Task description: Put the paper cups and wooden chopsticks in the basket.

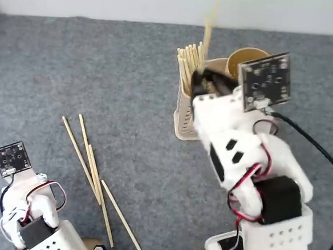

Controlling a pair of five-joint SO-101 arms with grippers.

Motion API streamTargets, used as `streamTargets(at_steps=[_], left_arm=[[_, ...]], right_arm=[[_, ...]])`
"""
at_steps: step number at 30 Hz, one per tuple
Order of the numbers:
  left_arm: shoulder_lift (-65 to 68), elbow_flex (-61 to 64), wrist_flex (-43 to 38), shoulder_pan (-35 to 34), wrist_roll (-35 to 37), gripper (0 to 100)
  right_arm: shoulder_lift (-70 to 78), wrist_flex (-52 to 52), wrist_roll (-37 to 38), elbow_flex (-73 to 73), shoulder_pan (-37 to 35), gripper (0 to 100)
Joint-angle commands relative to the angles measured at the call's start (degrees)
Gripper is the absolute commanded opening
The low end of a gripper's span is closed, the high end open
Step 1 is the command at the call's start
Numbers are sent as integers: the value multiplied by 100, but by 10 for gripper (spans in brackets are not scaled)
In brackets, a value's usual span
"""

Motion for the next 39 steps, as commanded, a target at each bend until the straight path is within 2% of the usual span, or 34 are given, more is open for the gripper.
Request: streamTargets(at_steps=[1, 7, 12, 16, 20, 22, 27, 31, 34, 39], left_arm=[[-79, -13, -132, -44, -62, 19], [-79, -13, -132, -35, -62, 19], [-79, -13, -132, -35, -62, 19], [-79, -13, -132, -35, -62, 19], [-79, 13, -132, 97, -70, 19], [-79, 40, -132, 167, -79, 19], [-79, 40, -141, 141, -70, 19], [-79, 31, -299, 105, -62, 19], [-79, 31, -466, -193, -62, 19], [-79, 57, -703, -554, -53, 19]], right_arm=[[40, -1288, 132, 343, 365, 8], [171, -3116, 149, 1266, 673, 8], [664, -3556, 149, 1846, 866, 8], [848, -3029, 149, 1960, 831, 32], [716, -2730, 149, 1916, 822, 186], [585, -2325, 149, 1802, 664, 224], [347, -549, 88, 1345, -277, 170], [479, 602, -440, 1336, -1288, 147], [752, 1112, -826, 1336, -1886, 147], [1560, 1305, -1354, 1345, -2607, 147]])
